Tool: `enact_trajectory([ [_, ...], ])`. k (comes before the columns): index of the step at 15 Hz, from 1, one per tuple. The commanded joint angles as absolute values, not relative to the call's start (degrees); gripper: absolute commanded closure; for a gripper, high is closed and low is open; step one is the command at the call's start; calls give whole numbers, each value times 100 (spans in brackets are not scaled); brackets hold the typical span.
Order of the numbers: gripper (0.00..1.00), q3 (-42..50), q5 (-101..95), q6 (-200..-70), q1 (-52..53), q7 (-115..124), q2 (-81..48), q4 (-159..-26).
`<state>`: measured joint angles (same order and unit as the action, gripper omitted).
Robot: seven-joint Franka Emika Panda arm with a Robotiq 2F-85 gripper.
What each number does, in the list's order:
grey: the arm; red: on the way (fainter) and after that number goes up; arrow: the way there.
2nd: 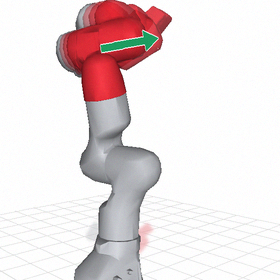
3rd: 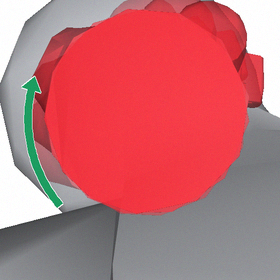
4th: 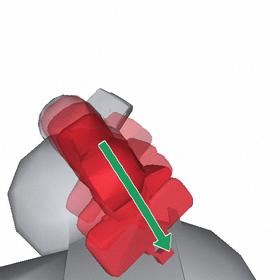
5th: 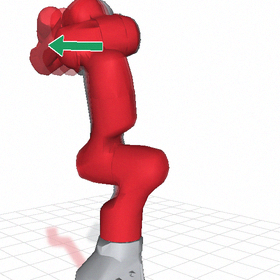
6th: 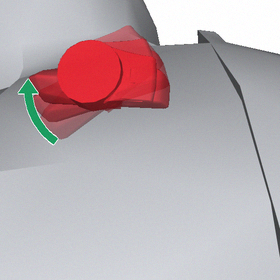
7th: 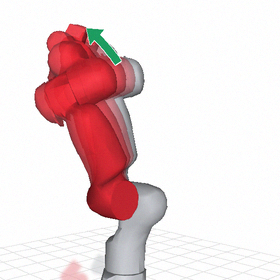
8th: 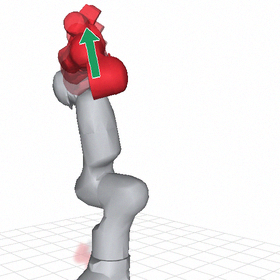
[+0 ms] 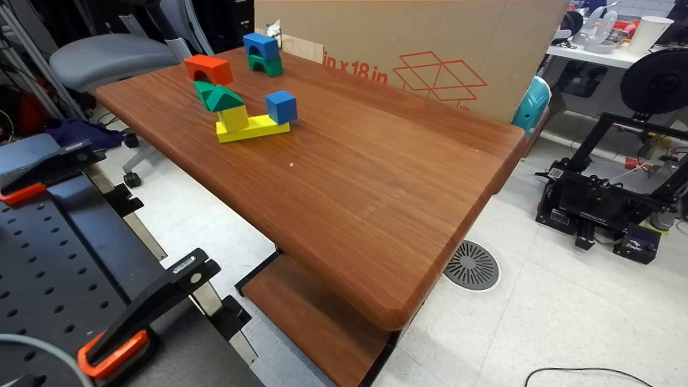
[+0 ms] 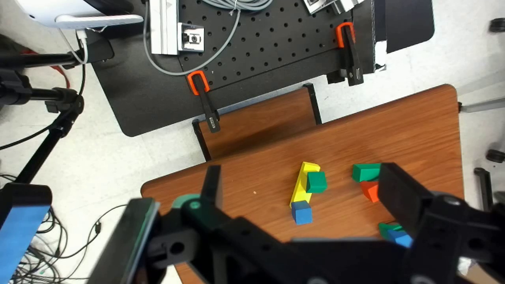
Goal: Move the orange block to the right
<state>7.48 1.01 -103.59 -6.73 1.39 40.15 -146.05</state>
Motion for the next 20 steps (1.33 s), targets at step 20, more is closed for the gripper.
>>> enact_trajectory([
  [20, 0, -740, -1, -13064, 403, 756, 575, -13255],
])
